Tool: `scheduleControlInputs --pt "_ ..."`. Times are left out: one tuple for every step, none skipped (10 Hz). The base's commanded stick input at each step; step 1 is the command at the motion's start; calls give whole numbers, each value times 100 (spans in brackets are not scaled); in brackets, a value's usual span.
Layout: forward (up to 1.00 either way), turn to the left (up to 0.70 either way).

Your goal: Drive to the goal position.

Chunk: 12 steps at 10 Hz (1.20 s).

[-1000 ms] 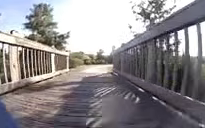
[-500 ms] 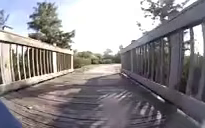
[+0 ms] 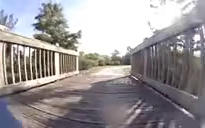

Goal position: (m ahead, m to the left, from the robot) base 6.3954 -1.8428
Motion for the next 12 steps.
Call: scheduleControlInputs --pt "100 0" --pt "100 0" --pt "100 0" --pt "100 0" --pt "100 0" --pt "100 0" --pt "100 0" --pt "100 0" --pt "100 0" --pt "100 0" --pt "100 0" --pt "100 0"
